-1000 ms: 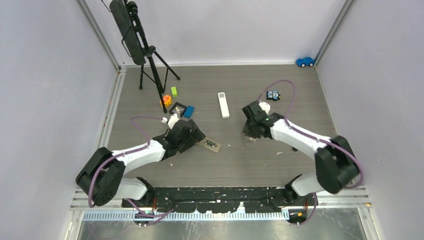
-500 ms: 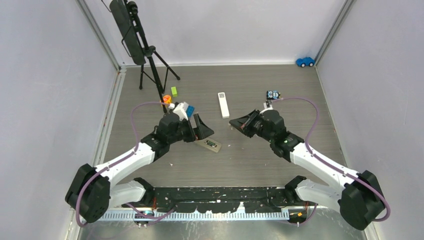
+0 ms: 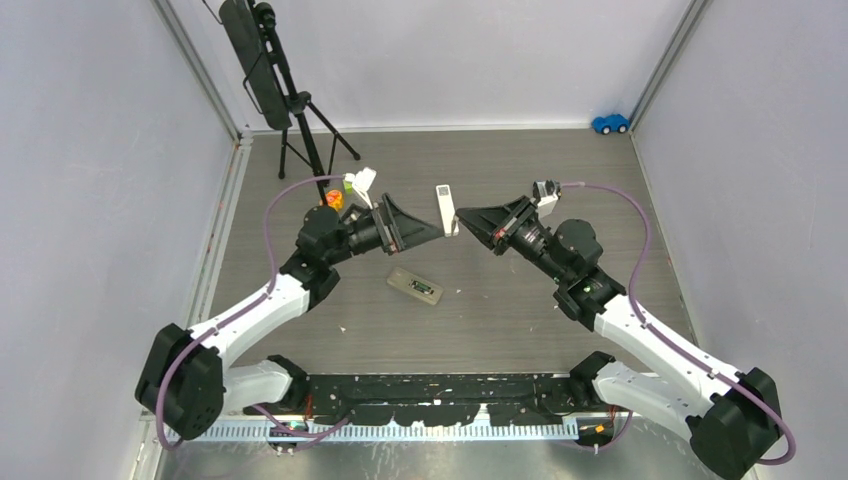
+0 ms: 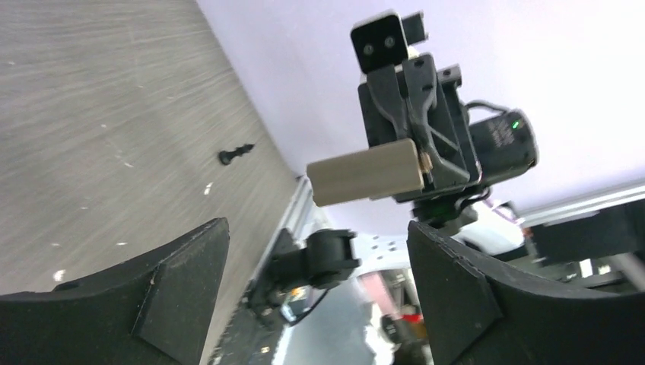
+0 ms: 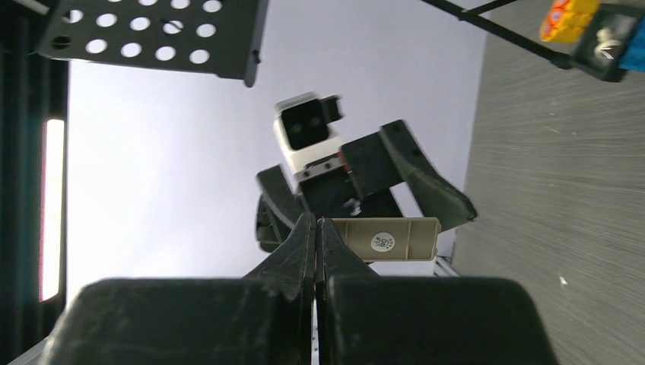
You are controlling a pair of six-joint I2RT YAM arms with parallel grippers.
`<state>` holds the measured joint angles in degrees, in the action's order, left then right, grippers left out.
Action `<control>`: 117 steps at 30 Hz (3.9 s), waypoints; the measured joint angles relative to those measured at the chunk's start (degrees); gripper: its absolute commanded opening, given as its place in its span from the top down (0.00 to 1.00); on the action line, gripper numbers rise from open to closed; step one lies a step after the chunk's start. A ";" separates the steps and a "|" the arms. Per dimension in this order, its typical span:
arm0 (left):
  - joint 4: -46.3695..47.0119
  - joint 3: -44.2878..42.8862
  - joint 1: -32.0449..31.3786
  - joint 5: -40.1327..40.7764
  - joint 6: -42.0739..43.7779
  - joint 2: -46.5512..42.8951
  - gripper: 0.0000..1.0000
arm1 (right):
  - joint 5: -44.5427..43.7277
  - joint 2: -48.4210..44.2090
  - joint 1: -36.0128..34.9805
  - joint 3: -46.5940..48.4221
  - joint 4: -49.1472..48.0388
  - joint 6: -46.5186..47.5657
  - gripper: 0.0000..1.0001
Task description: Load the batteries into the remote control
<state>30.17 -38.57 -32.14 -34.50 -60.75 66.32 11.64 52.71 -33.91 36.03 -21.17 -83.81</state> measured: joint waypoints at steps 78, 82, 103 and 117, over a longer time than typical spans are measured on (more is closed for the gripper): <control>26.38 5.03 0.70 8.87 -52.78 8.13 1.00 | -6.56 -0.76 -5.35 -11.10 -22.47 -0.68 0.31; 19.23 2.19 1.05 5.66 -45.18 8.13 1.00 | -6.08 -6.73 -5.35 -7.13 -7.96 6.16 0.30; 9.79 -2.89 1.75 -5.70 -25.68 9.11 0.93 | -2.43 -4.02 -5.38 0.85 15.61 12.20 0.94; -9.22 0.04 6.78 -0.81 -10.49 5.81 0.30 | -7.43 2.19 -11.23 -2.67 13.90 10.38 1.00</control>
<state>20.95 -38.52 -25.36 -35.31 -71.24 72.14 4.21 54.89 -45.15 33.36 -7.27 -73.43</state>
